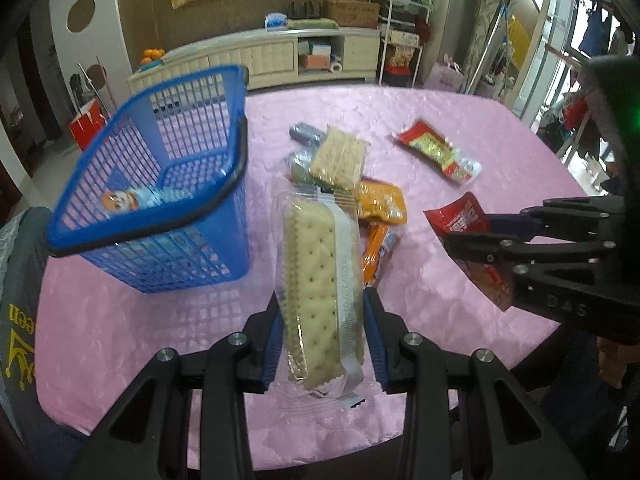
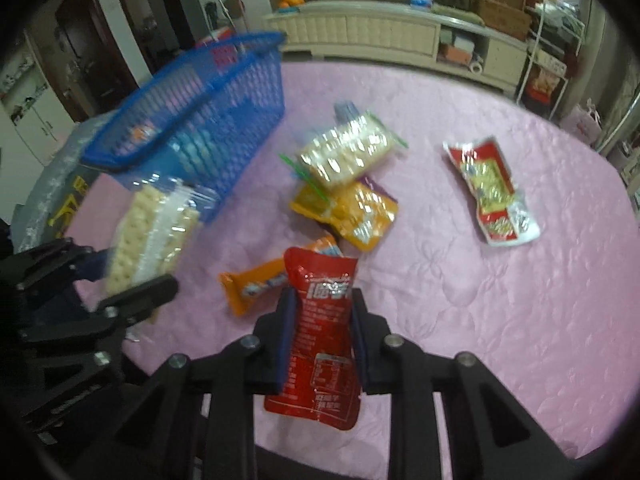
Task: Organize snacks
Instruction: 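Lift the cracker pack with the left gripper while the right gripper grasps the red wrapper, then carry the red wrapper into the basket with the right gripper and release it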
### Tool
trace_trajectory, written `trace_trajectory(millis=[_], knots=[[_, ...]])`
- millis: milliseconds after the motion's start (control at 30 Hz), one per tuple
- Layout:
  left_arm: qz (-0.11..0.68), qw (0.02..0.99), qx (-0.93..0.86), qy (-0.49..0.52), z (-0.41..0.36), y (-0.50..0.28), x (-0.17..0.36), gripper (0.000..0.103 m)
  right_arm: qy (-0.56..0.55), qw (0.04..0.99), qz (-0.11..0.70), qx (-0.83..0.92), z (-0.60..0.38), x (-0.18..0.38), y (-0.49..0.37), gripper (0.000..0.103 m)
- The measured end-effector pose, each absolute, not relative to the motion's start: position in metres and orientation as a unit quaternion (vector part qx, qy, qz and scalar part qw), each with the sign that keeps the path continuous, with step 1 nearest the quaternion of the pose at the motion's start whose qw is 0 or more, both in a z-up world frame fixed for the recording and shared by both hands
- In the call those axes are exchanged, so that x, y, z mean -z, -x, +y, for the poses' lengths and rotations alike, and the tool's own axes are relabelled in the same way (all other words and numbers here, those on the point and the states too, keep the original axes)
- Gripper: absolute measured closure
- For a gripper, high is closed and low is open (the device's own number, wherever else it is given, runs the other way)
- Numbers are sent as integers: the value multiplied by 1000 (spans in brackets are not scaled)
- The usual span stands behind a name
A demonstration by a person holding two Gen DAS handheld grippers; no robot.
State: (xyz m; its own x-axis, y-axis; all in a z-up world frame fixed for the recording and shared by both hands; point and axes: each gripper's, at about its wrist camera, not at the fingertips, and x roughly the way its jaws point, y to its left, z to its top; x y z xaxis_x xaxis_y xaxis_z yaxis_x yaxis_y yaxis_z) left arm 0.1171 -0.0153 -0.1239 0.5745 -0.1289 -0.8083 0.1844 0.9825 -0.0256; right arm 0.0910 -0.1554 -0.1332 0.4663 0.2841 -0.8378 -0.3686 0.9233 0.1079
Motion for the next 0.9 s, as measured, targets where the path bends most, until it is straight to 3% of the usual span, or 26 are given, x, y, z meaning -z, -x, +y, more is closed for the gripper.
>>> trace_trajectory(millis=[433,900], knots=[[398,912,79,-55,-6,-116,60,69,49,888,401,-220,-145,55,-84,73],[365,927,54,-69,50,-159,11,69,44,894,362,-262,-101,14,-134,73]])
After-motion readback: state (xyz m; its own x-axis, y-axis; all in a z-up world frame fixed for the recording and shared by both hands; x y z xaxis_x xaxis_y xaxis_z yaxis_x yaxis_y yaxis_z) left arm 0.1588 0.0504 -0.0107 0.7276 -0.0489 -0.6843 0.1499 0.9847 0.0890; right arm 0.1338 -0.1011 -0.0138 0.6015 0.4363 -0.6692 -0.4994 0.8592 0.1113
